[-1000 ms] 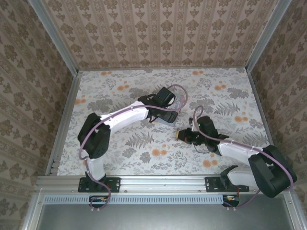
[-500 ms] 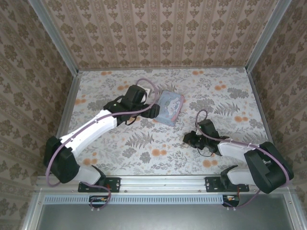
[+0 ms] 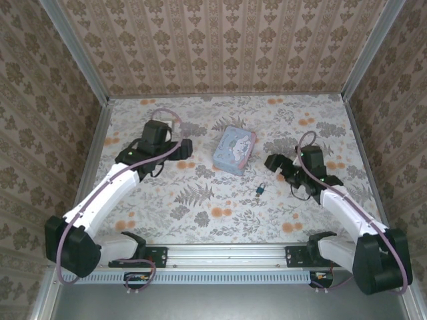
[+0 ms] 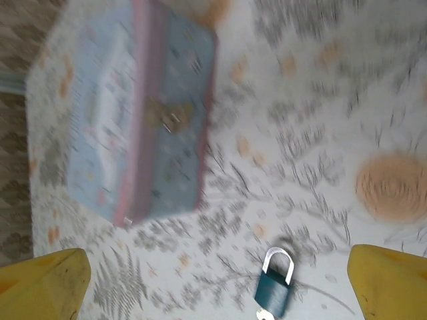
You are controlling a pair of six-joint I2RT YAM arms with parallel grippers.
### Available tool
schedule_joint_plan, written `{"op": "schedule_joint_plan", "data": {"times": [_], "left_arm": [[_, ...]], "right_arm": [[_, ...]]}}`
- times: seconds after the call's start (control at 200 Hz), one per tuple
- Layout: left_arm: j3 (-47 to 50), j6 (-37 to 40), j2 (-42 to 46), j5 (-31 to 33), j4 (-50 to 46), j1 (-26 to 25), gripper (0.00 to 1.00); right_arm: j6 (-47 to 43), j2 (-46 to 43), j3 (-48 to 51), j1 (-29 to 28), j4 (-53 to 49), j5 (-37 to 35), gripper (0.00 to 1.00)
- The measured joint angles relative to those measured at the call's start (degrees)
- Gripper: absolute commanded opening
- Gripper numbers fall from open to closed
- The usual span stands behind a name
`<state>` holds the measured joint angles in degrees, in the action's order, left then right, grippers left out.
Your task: Unlock a padlock with a key
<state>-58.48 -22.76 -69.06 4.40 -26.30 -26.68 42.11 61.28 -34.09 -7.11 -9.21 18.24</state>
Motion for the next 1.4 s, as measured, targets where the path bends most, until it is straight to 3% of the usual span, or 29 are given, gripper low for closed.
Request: {"op": "schedule_joint_plan", "data": {"times": [0.135,0.29,0.485,0.66,0.895,1.065,1.165,1.4], "left_arm": [[5.0,1.6,3.8,5.2,5.2,5.5,1.00],[12.3,7.0,5.9,11.8,14.5,7.3,1.00],[18.2,14.2,3.4,15.3,26.2,13.0,1.00],[25.6,17.2,2.1,13.8,36.4,22.3,1.00],[33.3,20.3,-5.2,9.6,51.5,24.0,1.00],[37.2,22.7,-14.4,6.8,67.3,23.9,1.00],[37.5,23.9,-19.1,4.5,71.1,23.9,1.00],[35.8,24.2,-19.4,-0.7,72.6,25.6,1.00]], "right_arm": [[-3.3,-1.3,-7.6,1.5,-4.6,-7.0,1.00],[-11.5,-2.8,-8.8,1.7,-2.8,-19.4,1.00],[-24.7,-1.8,1.0,1.7,14.2,-32.7,1.00],[-32.9,7.7,8.0,1.7,29.7,-38.9,1.00],[-36.2,17.9,11.1,1.9,45.8,-39.6,1.00],[-39.1,25.7,16.5,2.8,61.8,-34.4,1.00],[-40.7,27.0,16.8,2.9,62.2,-30.4,0.99],[-40.2,26.9,11.8,6.4,61.4,-25.4,1.00]]}}
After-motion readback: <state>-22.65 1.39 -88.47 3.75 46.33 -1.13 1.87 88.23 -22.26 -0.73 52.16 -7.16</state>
